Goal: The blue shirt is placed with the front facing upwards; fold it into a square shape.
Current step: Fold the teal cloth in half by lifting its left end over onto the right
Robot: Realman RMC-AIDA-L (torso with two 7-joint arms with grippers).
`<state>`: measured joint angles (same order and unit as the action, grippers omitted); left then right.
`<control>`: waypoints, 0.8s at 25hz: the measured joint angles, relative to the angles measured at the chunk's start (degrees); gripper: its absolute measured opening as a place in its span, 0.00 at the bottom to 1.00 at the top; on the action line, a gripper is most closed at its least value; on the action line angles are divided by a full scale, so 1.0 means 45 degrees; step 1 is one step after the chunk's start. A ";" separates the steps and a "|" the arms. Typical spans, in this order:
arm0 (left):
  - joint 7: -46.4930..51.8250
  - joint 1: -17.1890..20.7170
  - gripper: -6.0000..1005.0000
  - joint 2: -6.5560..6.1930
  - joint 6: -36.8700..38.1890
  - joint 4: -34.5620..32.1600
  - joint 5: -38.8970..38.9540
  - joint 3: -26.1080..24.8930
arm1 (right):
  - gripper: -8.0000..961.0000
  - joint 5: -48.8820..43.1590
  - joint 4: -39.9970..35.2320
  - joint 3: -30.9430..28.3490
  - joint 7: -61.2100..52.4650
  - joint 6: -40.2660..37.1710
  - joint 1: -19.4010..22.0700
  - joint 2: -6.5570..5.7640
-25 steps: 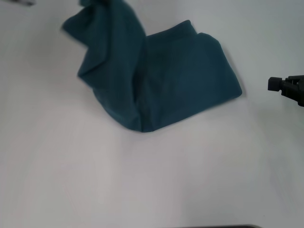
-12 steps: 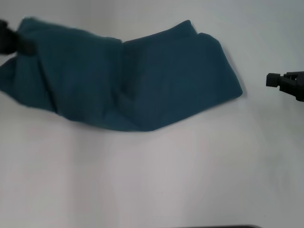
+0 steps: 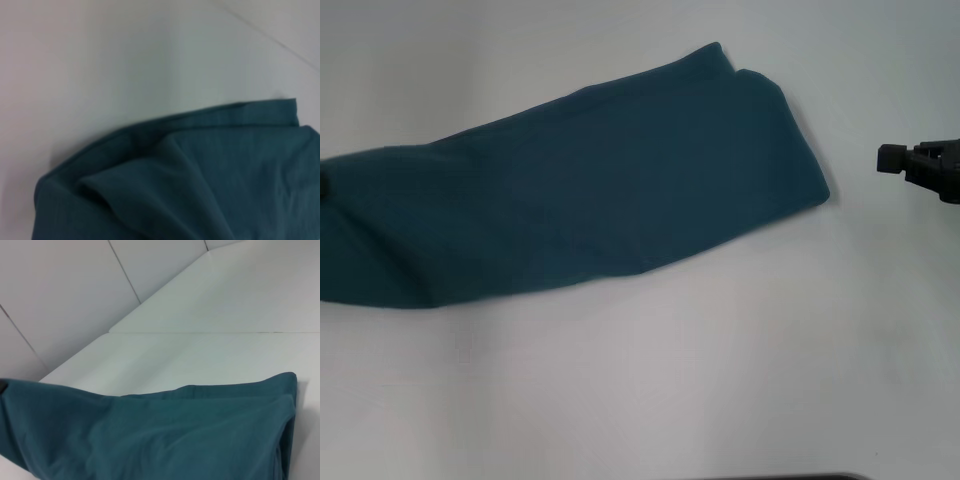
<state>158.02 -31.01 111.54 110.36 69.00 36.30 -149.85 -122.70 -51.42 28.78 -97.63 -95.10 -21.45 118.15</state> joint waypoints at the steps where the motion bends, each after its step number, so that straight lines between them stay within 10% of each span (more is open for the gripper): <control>1: -0.0023 -0.0014 0.06 -0.0001 -0.0007 -0.0077 -0.0007 0.0014 | 0.02 -0.0007 0.0000 0.0004 -0.0002 0.0000 -0.0010 -0.0002; 10: -0.0060 -0.1128 0.06 0.0308 0.0164 0.0090 0.0652 0.0203 | 0.02 -0.0448 0.0000 0.0011 -0.0004 0.0004 -0.0056 0.0018; 20: 0.0118 -0.4903 0.06 0.0993 -0.1723 -0.2366 0.0998 0.2655 | 0.02 -0.0822 -0.0013 0.0011 0.0078 -0.0028 -0.0078 -0.0007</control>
<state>158.55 -53.07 116.01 102.61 58.35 40.79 -137.91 -126.40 -51.47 28.83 -97.28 -95.23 -21.80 118.12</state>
